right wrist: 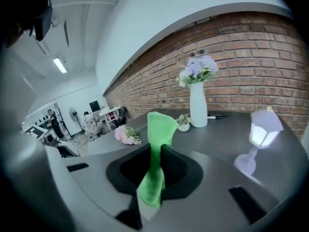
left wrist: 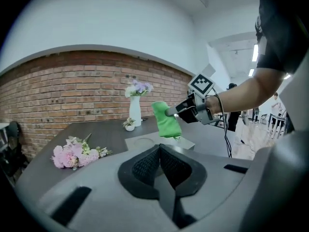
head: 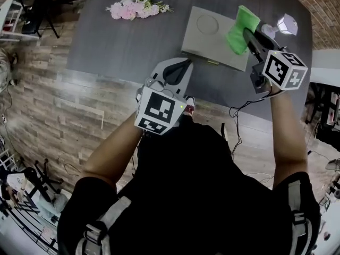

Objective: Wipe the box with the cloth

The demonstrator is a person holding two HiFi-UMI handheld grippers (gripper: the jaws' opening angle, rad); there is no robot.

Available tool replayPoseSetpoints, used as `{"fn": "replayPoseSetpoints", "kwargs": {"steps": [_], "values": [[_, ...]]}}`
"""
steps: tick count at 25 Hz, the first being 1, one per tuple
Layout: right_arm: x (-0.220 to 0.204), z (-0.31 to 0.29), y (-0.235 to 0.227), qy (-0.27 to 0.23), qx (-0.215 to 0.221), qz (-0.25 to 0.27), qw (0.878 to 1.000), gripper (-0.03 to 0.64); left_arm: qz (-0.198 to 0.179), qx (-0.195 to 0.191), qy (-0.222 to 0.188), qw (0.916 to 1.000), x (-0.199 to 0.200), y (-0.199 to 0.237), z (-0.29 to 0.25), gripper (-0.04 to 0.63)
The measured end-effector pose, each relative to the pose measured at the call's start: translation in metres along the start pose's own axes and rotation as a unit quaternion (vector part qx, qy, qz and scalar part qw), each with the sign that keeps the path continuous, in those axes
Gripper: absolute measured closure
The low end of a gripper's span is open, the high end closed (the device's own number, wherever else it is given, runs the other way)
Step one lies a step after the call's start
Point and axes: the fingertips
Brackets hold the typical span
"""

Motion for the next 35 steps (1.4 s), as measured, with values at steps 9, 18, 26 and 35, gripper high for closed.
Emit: {"fn": "replayPoseSetpoints", "kwargs": {"steps": [9,18,26,35], "values": [[0.02,-0.08,0.133,0.016,0.096,0.021,0.995,0.561,0.027,0.052,-0.009,0.9983,-0.014,0.068,0.062,0.586],[-0.006,-0.123,0.191,0.058,0.109,0.027,0.992,0.56,0.037,0.064,-0.007,0.9972,-0.027,0.117,0.094,0.586],[-0.035,-0.115,0.151,0.085,0.059,0.008,0.995,0.561,0.034,0.037,0.002,0.9987,-0.032,0.112,0.081,0.586],[-0.054,-0.089,0.107,0.084,0.034,-0.015,0.996,0.561,0.022,0.012,0.019,0.9995,-0.032,0.087,0.054,0.586]]}}
Point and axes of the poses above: the fingertips, and each gripper's own axes: z backward along the fingers, y to its left, x out of its top, and after that the axes turned 7 degrees about z, right-handed
